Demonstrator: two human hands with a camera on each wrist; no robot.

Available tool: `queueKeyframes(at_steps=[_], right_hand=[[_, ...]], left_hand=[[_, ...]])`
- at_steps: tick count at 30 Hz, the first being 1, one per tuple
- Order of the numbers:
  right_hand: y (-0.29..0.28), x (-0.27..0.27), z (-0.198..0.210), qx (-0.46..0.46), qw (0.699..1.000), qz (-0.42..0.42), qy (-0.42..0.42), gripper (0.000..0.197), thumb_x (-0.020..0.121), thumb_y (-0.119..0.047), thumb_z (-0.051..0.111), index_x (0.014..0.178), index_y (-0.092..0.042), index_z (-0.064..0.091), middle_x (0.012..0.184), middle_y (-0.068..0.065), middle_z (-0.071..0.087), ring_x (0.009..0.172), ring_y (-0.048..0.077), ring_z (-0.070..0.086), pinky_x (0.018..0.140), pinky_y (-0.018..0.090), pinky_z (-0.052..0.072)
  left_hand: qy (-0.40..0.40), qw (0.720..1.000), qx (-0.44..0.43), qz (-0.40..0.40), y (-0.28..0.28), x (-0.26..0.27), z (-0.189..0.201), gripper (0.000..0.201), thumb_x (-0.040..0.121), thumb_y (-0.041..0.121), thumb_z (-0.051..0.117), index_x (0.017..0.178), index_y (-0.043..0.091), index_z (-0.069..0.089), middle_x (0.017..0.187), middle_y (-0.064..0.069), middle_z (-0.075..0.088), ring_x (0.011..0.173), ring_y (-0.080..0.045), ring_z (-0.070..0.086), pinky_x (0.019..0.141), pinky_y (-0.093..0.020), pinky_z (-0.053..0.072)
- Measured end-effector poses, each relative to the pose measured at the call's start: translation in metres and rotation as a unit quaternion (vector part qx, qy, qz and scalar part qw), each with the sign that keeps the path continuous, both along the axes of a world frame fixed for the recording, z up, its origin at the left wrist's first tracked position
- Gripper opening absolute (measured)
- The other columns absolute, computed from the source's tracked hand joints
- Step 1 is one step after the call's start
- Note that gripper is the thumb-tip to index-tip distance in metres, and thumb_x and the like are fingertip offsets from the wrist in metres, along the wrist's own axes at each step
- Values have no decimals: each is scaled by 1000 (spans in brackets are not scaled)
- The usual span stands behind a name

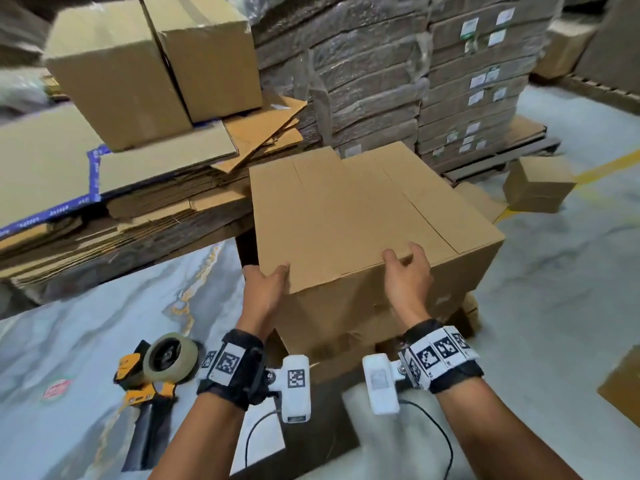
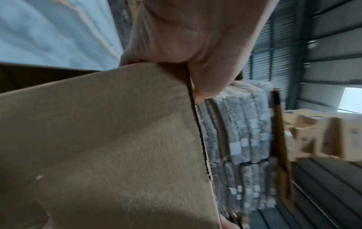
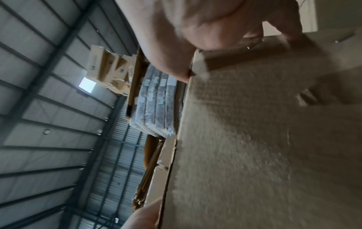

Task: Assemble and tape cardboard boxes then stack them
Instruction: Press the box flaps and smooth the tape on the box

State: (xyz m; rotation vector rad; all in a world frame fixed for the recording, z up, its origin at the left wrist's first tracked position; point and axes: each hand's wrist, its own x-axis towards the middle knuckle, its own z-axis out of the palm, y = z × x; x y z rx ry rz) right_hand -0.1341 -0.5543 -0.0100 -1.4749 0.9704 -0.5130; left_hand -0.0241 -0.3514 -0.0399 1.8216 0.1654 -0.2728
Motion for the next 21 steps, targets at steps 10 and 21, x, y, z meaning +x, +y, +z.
queueKeyframes(at_steps=[10,21], right_hand=[[167,-10,45,25,977,-89,-194,38,95,-20,63,126,-36,45,119,4,62,100,22,65,75,34,58],[458,41,49,-29,969,-25,-243,31,87,-15,64,113,-28,52,115,3,62,96,20,61,69,13,47]], left_hand=[[-172,985,-31,-7,135,-23,79,41,98,35,64,126,12,44,114,2,60,102,-13,61,79,-32,50],[-205,974,-41,88,445,-3,83,35,98,30,64,122,11,48,108,7,60,93,-1,60,69,-16,47]])
